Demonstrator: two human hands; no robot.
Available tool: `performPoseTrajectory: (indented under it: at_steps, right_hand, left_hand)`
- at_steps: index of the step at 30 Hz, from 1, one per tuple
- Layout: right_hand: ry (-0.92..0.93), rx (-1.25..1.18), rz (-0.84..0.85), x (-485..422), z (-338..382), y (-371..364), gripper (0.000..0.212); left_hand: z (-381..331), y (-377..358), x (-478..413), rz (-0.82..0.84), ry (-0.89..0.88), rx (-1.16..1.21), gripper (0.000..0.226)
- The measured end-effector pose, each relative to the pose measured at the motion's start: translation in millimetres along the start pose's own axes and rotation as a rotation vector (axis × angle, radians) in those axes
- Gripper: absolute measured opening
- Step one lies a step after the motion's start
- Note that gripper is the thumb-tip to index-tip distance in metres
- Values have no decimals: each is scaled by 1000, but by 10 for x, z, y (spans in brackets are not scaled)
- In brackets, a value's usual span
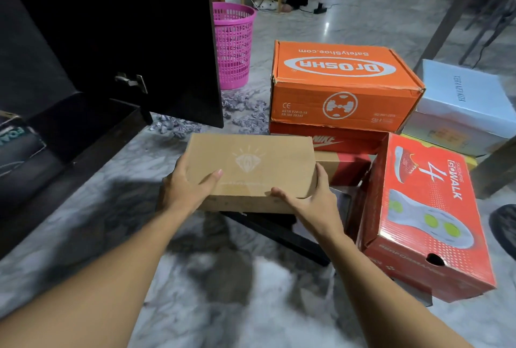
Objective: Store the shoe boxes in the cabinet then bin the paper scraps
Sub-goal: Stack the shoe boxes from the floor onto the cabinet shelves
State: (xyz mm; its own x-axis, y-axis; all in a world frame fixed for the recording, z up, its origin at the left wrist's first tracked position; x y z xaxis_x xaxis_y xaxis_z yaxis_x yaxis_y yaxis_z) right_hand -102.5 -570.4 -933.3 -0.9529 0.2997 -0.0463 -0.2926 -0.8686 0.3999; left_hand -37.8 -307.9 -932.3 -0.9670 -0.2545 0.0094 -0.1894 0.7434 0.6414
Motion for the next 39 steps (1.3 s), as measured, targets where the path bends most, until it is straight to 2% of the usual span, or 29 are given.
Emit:
performPoseTrajectory:
  at_steps: [3,6,8,11,15,18,24,27,31,35,39]
  right_hand:
    - [73,8,73,-196,253,-201,113]
    - [109,-11,180,-477,577,-400,129]
    - [145,1,229,-708,858,-527,123]
    - [214,29,307,-1055,1398,-754,95]
    - [299,81,381,-1476,2160,-1221,104]
    - [302,90,442,-1645,2550,-1677,104]
    - [297,46,629,-1797,2623,-2734,114]
    - [240,-102,693,-1795,2639,-3281,109]
    - [291,-214,773,-1719,2690,-3907,110]
    - [334,-290,842,-1553,2833,-4464,95]
    - [328,-349,898,-1392,2852,-4941,92]
  left_hand:
    - [2,334,-137,-71,17,2,89]
    - [-70,709,-344,-114,11,19,84]
    - [-137,970,-521,-137,-13,46,86]
    - [-221,1396,-740,-184,-13,102,93]
    - [-194,1950,-964,-282,6,212,90]
    - [-54,2306,-1118,-414,78,195,87]
    - [522,2686,-1316,-541,216,83,90]
    - [781,2810,-1346,-608,294,68,86]
    - [1153,2976,-1333,-725,420,60,92]
    - [1469,3146,-1316,-853,541,111,100]
    - [1714,3318,-1291,-927,609,94,105]
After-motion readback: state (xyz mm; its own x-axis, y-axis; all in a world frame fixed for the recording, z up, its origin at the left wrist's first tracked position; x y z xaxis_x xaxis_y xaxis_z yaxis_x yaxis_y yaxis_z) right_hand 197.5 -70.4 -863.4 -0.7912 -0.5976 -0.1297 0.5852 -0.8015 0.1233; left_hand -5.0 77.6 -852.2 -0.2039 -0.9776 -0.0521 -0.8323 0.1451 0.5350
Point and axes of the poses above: each hand's wrist, its own x-axis away from the middle knuckle, its own y-axis out of the back of the hand, z = x × y, the point moved 2 cm from there along -x, towards the middle knuckle, and after that the axes turned 1 degree about y, right-handed, at the moved point
